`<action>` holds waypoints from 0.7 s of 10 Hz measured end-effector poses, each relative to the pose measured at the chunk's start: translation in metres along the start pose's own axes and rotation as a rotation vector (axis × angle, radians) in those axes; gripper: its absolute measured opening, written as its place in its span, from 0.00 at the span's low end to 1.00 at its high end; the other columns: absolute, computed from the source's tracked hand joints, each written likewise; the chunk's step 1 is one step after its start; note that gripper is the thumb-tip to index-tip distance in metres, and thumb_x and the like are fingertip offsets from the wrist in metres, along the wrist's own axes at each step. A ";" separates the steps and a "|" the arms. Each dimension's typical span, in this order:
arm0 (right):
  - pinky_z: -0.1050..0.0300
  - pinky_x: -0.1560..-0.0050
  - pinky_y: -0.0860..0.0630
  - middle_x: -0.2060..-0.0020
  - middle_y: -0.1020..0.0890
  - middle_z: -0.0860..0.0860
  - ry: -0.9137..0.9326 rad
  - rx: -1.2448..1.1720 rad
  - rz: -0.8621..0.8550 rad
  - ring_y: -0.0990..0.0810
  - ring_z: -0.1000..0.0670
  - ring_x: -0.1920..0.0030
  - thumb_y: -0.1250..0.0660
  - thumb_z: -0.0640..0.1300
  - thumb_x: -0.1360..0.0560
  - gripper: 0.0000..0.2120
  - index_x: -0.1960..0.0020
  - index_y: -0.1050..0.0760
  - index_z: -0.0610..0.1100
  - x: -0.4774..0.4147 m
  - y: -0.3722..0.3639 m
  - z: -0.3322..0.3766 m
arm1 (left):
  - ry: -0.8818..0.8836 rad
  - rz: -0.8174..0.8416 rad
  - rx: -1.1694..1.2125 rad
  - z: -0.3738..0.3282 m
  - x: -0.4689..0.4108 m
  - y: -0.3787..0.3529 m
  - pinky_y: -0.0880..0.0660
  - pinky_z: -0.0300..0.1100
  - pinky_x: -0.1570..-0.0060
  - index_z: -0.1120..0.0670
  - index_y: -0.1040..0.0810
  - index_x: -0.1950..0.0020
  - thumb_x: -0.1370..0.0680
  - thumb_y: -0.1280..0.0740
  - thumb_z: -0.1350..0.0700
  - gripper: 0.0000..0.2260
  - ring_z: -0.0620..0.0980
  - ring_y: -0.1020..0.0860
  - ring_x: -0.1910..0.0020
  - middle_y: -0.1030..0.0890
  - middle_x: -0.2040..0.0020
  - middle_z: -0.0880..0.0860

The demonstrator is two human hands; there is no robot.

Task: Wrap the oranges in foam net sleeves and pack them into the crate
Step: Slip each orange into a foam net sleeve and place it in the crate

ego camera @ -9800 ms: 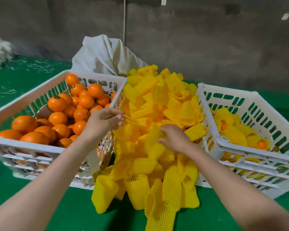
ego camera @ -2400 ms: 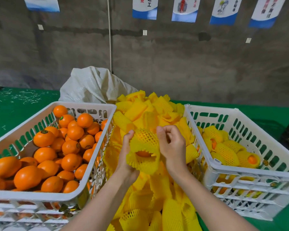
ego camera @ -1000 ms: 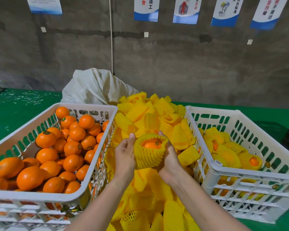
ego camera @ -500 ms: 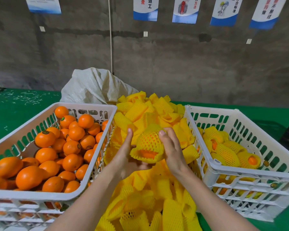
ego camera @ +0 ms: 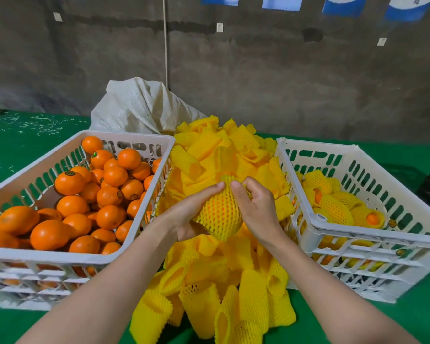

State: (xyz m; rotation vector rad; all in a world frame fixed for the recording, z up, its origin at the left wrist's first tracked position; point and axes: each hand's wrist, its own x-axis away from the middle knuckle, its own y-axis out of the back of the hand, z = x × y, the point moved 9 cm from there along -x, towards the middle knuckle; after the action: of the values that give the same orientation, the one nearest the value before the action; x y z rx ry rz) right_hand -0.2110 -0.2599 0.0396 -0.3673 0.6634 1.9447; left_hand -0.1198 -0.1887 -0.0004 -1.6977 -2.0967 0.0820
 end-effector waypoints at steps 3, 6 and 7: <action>0.73 0.44 0.35 0.41 0.31 0.54 0.057 0.036 -0.055 0.33 0.65 0.41 0.45 0.58 0.22 0.15 0.38 0.38 0.54 0.011 0.008 0.000 | 0.075 -0.083 0.107 0.014 -0.012 -0.001 0.33 0.56 0.33 0.57 0.31 0.28 0.32 0.35 0.37 0.37 0.60 0.31 0.31 0.29 0.30 0.60; 0.67 0.33 0.36 0.35 0.36 0.70 -0.074 -0.146 0.102 0.39 0.68 0.32 0.37 0.50 0.23 0.22 0.33 0.40 0.63 0.012 0.019 -0.009 | -0.214 -0.222 -0.155 -0.027 -0.042 -0.031 0.23 0.40 0.54 0.54 0.26 0.40 0.24 0.38 0.40 0.22 0.44 0.19 0.53 0.19 0.48 0.50; 0.67 0.36 0.33 0.37 0.34 0.68 -0.091 -0.210 0.026 0.36 0.69 0.35 0.31 0.45 0.26 0.26 0.34 0.39 0.60 0.006 0.043 -0.012 | -0.256 -0.146 -0.098 -0.029 -0.055 -0.067 0.24 0.39 0.53 0.52 0.26 0.41 0.21 0.47 0.38 0.22 0.45 0.19 0.51 0.19 0.46 0.50</action>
State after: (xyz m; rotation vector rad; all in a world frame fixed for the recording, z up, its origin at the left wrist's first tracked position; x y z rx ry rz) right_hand -0.2528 -0.2775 0.0392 -0.3981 0.4076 2.0488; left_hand -0.1623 -0.2635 0.0306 -1.6571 -2.4432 0.1614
